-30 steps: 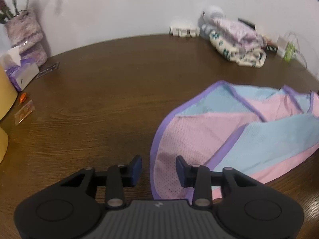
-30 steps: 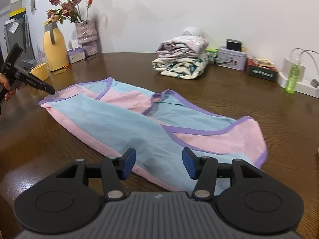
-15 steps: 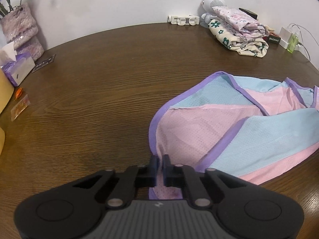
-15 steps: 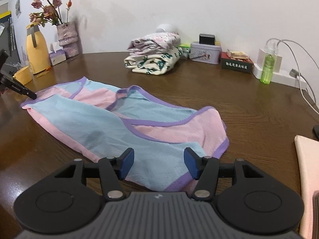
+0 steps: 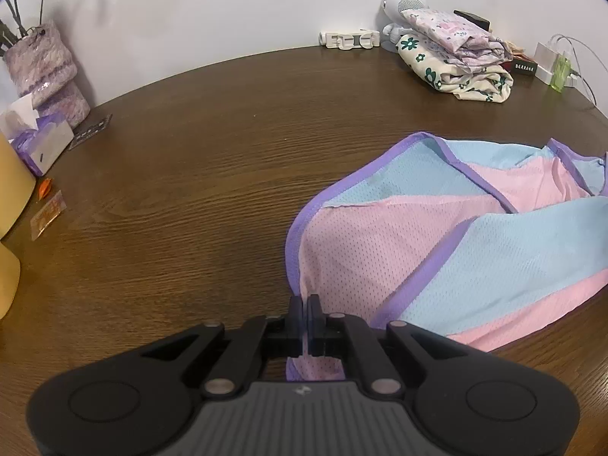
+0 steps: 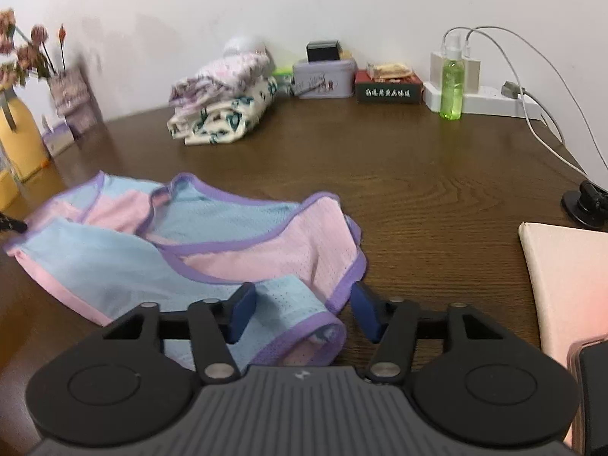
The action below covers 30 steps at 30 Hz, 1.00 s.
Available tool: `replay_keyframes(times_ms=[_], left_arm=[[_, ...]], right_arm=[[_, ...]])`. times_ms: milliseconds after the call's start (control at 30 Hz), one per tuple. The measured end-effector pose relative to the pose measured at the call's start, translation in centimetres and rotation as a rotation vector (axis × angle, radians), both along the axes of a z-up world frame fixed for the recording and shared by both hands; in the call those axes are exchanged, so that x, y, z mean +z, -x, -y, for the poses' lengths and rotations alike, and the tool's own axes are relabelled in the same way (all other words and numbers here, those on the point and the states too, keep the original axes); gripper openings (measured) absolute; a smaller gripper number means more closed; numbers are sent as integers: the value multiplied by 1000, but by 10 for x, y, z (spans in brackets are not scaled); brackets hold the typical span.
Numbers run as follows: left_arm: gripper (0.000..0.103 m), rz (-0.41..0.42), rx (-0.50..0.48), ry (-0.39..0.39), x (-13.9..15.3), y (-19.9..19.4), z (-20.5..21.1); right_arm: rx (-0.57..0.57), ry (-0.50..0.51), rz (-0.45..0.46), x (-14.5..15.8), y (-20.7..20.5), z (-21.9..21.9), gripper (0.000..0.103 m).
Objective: Fold clothes
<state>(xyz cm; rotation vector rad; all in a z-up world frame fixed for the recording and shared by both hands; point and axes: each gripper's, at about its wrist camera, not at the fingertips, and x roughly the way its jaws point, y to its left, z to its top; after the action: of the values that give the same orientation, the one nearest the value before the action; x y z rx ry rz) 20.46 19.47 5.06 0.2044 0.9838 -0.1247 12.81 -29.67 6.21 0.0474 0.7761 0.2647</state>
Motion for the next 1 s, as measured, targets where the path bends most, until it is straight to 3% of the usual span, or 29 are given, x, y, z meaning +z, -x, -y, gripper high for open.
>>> replay_keyframes(times_ms=[233, 633, 1000], left_arm=[[1, 10, -31, -88, -1, 3, 8], [1, 2, 26, -161, -1, 20, -16], [1, -8, 91, -159, 0, 53, -60]], right_arm=[[30, 44, -1, -2, 2, -12, 26], [144, 27, -1, -2, 1, -45, 24], [227, 39, 8, 0, 1, -89, 24]])
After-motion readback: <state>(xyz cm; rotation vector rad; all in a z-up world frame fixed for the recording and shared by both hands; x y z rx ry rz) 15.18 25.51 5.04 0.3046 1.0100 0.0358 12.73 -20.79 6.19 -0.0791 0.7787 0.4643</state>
